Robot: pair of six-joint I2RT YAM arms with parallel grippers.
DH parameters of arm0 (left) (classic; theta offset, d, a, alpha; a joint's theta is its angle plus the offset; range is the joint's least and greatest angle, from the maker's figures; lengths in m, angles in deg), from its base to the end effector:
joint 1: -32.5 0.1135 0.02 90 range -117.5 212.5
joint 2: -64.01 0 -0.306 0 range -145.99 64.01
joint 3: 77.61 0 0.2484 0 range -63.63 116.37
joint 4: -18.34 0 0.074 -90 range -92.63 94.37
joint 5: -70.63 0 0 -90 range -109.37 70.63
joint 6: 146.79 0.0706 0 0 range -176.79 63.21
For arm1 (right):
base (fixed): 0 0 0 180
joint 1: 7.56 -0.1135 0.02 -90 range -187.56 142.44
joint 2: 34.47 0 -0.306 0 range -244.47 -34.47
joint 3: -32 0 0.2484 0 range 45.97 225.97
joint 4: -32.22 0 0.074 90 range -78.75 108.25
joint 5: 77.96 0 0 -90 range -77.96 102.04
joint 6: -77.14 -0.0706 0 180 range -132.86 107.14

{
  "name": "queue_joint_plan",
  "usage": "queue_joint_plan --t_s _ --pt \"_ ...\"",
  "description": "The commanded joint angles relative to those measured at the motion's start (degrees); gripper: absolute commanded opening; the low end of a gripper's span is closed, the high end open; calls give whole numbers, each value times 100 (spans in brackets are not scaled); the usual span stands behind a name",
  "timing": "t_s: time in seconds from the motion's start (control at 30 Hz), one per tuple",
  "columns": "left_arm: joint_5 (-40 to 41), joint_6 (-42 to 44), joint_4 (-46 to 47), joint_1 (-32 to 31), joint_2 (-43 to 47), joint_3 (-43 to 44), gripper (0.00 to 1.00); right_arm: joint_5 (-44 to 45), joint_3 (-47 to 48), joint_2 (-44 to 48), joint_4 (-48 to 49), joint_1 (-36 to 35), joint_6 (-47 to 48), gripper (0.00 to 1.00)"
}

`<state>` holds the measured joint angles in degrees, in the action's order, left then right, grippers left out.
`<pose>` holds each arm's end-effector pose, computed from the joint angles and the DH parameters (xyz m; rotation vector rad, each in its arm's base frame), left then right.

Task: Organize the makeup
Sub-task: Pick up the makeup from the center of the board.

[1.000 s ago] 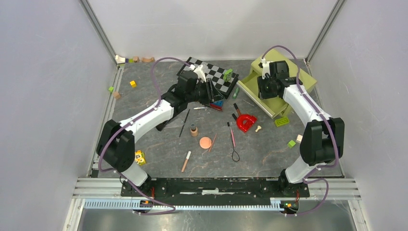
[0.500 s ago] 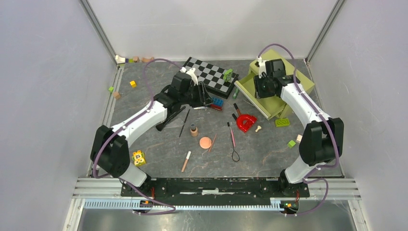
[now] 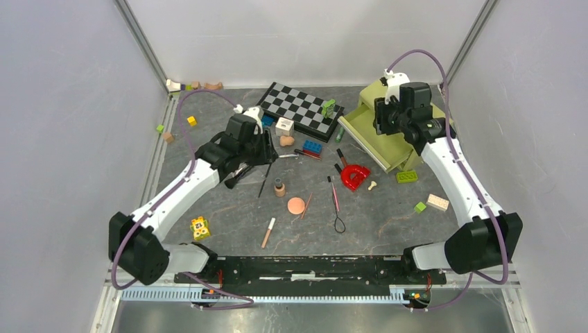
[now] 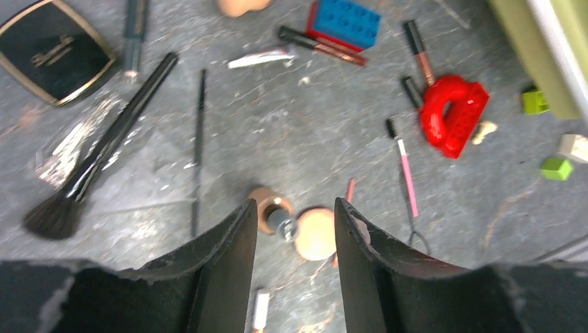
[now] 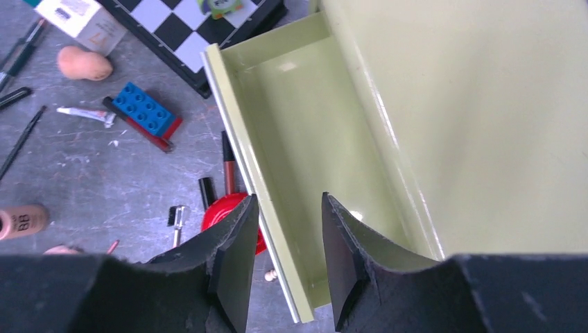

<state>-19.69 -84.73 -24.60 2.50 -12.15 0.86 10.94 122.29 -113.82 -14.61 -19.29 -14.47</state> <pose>0.2637 -0.1527 0.3265 0.0450 2.3373 -0.5261 0.3174 0.0673 0.3766 -0.2049 2.1916 0.1516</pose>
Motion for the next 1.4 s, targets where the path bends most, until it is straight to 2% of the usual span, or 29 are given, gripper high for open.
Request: queue_joint_plan --t_s 0.0,0.23,0.47,0.57,0.7,0.8,0.93,1.07,1.37 --pt "593 498 -470 71 626 -281 54 -583 -147 125 322 -129 109 45" --pt "929 427 -779 204 1216 -622 56 -597 -73 98 343 -896 256 46" --pt "951 160 -811 214 1671 -1048 57 -289 -325 -138 582 -1869 -4 47" --pt "741 77 -679 214 1857 -1303 57 -77 -471 -224 799 -2368 -171 48" --pt "132 -43 -42 162 2024 -1702 62 389 -629 -220 960 -2806 -527 48" --pt "349 -127 188 -105 1834 -1717 68 468 -942 -11 1153 -2873 -844 49" --pt "1233 -308 225 -751 1411 -1488 75 721 -1211 373 1149 -2864 -952 51" --pt "1807 -516 357 -1006 1068 -1523 89 685 -1386 731 1000 -2874 -950 53" --pt "1916 -651 962 -1149 208 -1540 93 660 -1851 1311 992 -2874 -956 56"
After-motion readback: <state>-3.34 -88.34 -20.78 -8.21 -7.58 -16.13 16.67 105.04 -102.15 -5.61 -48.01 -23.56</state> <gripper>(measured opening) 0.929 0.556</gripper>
